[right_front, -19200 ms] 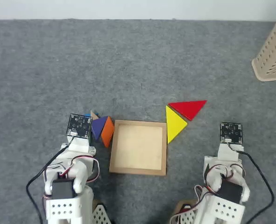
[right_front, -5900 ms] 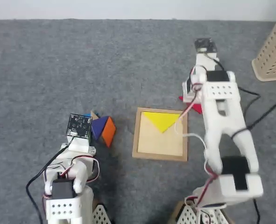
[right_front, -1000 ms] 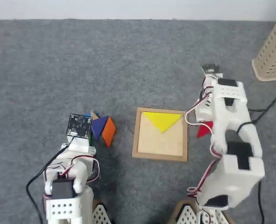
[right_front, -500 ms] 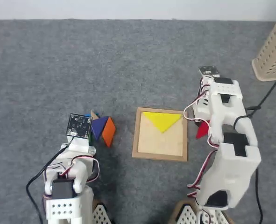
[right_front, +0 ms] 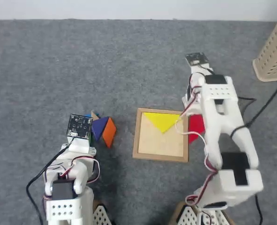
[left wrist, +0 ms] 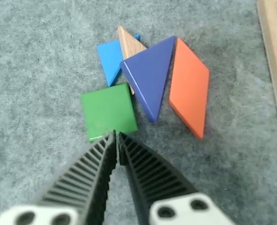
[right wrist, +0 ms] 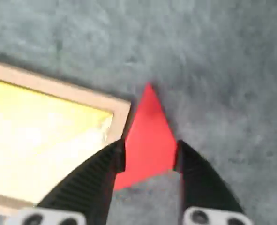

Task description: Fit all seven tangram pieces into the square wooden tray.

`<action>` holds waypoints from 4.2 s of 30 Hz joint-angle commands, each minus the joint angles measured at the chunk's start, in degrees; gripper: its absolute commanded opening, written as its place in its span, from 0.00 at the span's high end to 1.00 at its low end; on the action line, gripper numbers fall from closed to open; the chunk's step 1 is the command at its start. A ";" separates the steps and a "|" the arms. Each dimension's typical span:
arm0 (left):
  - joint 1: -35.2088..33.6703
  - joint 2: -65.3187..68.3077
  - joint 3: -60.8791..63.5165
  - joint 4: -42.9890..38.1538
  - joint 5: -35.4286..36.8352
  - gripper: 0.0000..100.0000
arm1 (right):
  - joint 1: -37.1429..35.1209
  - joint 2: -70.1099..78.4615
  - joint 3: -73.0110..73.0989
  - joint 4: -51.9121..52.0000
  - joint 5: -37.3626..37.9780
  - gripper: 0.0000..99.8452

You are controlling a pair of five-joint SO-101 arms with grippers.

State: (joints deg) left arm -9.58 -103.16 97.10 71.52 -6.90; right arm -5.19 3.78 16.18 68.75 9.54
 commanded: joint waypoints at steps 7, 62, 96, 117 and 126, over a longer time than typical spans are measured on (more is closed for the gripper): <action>0.00 0.00 -0.48 0.35 -0.44 0.99 | 0.13 5.32 3.34 -3.03 -0.53 0.76; 0.00 0.00 -0.48 0.35 -0.44 0.99 | 10.68 9.36 -5.89 3.74 -1.05 0.93; 0.00 0.00 -0.48 0.35 -0.44 0.99 | 3.21 21.41 -6.95 5.41 -9.58 0.85; 0.00 0.00 -0.48 0.35 -0.44 0.99 | 5.41 5.23 -0.70 2.59 -7.03 0.95; 0.00 0.00 -0.48 0.35 -0.44 0.99 | 8.22 4.62 -0.79 3.03 -4.57 0.99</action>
State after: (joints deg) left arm -9.49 -103.16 97.10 71.52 -6.90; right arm 1.05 11.69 15.47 71.91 3.74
